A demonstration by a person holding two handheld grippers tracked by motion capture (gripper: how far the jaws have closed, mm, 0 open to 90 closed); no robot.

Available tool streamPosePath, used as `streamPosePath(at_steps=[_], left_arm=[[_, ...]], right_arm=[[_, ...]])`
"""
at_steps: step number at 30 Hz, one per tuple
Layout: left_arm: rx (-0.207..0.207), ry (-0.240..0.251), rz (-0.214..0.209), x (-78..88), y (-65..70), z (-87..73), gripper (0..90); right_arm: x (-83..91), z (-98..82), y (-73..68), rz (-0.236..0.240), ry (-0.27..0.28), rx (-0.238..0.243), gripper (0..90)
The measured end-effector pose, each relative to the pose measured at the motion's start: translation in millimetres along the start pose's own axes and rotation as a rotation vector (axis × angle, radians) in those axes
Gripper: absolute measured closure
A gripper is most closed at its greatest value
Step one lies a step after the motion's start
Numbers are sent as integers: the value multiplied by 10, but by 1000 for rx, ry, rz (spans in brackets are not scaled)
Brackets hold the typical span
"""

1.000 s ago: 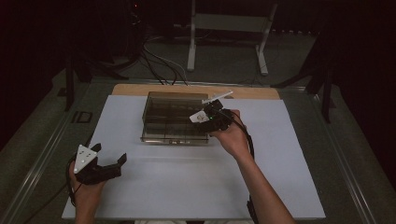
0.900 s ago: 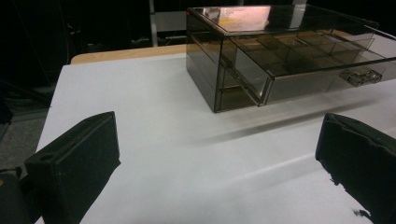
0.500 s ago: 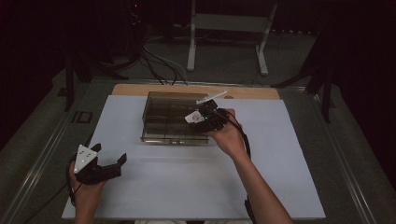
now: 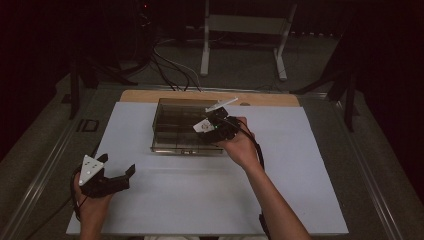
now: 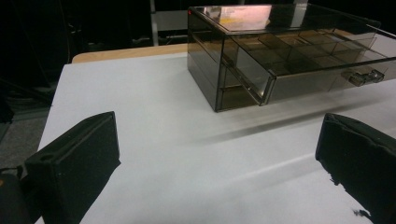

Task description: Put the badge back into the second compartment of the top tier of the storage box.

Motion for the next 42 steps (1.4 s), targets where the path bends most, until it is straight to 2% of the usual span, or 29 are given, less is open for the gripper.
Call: streamPosePath(at_steps=[20,42], left_arm=[[0,0,0,-1,0,-1,12],[0,2,3,14,-9,4,12]], right_arm=[[-85,28,-101,41,14,29,333],[-185,67,-235,63,13,63,333]])
Point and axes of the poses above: each handheld gripper's, and its own axes: x roughly backward along the jaws, z roughly out of its top, y roughly to its right, the point moved 2 cm from there along -x, roughly forward along the jaws, and after that the axes turned 7 degrees about -z, right-handed, at the moved point
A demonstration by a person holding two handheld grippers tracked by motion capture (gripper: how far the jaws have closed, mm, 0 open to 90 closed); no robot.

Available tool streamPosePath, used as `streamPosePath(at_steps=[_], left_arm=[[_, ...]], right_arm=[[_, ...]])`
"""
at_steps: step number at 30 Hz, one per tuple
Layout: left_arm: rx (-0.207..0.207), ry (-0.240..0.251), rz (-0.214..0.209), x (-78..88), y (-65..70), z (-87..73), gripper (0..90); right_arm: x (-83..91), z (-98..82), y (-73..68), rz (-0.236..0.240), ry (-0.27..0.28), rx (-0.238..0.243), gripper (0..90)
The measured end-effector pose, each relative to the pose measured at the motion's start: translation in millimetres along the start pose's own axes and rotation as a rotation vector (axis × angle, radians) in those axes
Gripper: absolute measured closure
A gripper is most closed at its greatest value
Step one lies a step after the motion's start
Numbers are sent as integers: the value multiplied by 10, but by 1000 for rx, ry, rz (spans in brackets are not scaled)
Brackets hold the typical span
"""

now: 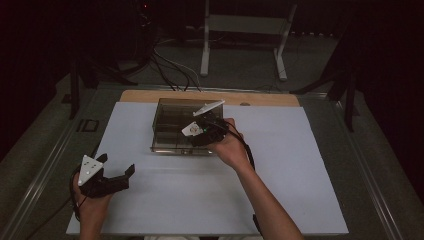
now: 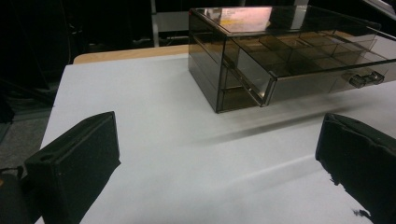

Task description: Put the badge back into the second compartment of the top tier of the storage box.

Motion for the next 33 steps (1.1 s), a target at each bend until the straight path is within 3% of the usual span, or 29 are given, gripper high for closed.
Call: streamPosePath(at_steps=[33], left_arm=[[5,7,-1,9,-9,1,12]], right_arm=[[-164,5,-135,24,-30,25,333]])
Point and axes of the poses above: each handheld gripper's, and its own axes: x roughly backward along the jaws, z roughly out of its top, y roughly to its right, the point moved 2 cm from there along -x, roughly forward along the jaws, and after that the axes turned 7 degrees about -z, right-handed, at the moved point
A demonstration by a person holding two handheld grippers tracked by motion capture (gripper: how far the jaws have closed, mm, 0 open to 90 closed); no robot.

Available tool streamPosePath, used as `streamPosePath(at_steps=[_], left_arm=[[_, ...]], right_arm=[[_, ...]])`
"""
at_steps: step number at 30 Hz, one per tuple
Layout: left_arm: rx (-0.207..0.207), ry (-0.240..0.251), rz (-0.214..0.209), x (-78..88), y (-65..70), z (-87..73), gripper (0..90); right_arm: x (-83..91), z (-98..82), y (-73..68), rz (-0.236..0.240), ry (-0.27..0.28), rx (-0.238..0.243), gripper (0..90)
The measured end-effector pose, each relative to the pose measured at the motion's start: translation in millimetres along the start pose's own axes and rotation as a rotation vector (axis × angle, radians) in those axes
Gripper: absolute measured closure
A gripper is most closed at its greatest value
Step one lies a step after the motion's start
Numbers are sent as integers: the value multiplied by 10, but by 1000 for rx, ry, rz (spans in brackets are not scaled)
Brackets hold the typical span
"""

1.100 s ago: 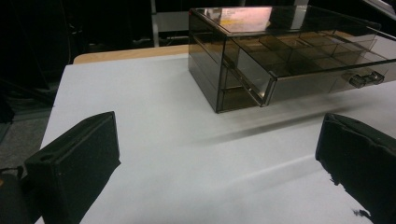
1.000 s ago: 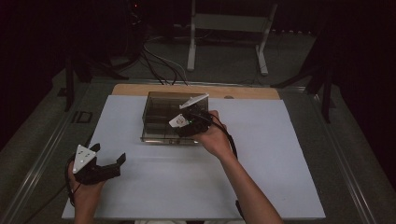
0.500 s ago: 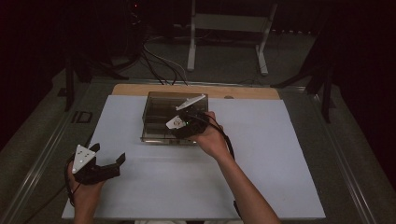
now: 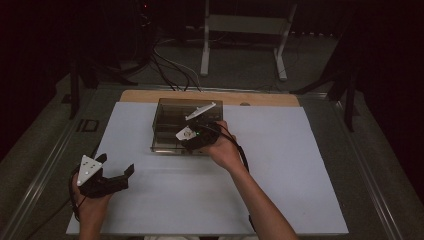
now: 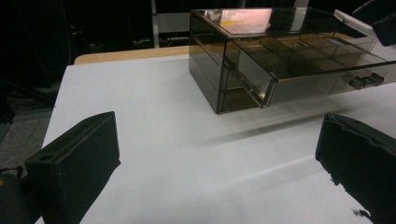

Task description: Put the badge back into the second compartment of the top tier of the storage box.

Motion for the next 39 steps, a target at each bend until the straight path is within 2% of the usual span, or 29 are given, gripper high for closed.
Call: streamPosePath(at_steps=[12,39], left_arm=[[1,0,-1,0,-2,-1,12],[0,2,2,10,-10,2,12]], right_arm=[[-83,-17,-22,0,-33,16,333],[-166,-33,-63,6,-63,34,331]])
Point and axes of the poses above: each handheld gripper's, and its own axes: x roughly backward along the jaws, z roughly out of its top, y roughly to its right, the point moved 2 cm from there along -x, roughly forward along the jaws, and after that the axes turned 7 degrees about -z, right-handed, at the moved point
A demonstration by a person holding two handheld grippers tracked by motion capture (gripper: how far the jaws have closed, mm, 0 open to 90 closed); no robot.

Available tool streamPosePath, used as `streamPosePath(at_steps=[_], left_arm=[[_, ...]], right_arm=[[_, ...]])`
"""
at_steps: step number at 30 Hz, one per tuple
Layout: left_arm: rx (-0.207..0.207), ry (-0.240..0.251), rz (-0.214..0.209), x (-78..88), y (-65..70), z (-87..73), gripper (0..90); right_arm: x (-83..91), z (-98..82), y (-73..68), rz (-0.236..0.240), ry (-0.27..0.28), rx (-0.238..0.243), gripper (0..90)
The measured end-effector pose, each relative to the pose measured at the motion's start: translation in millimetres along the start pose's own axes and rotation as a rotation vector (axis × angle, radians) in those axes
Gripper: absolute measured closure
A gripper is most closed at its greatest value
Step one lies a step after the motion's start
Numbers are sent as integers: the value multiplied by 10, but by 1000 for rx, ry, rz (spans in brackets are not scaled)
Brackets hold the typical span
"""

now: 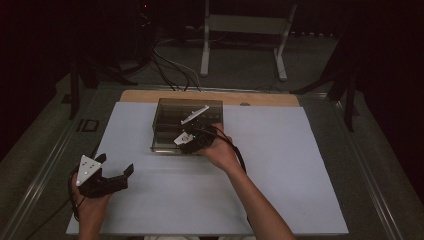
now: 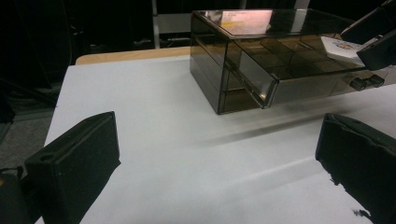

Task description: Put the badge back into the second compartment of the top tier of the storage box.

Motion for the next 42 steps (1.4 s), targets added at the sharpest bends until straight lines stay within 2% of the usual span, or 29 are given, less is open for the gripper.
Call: streamPosePath(at_steps=[11,15,19,27,35,42], left_arm=[[1,0,0,1,-2,0,12],[0,-1,0,-1,0,-1,12],[0,-1,0,2,1,-1,12],[1,0,1,7,-4,0,12],[1,-2,1,0,-2,-3,12],[1,-3,2,-3,1,-6,12]], right_arm=[[-7,-3,6,2,-4,0,330],[-8,-3,-7,25,-7,10,329],[-13,-2,-15,30,-7,12,316],[-7,-3,-5,16,-3,15,304],[69,-36,75,-2,12,-8,303],[136,-77,125,-10,37,-35,248]])
Point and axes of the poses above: each handheld gripper's, and its own axes: x roughly backward along the jaws, z roughly out of its top, y roughly to its right, the point moved 2 cm from there along -x, roughly forward along the jaws, and after that the axes turned 7 degrees about -z, right-handed, at the moved point
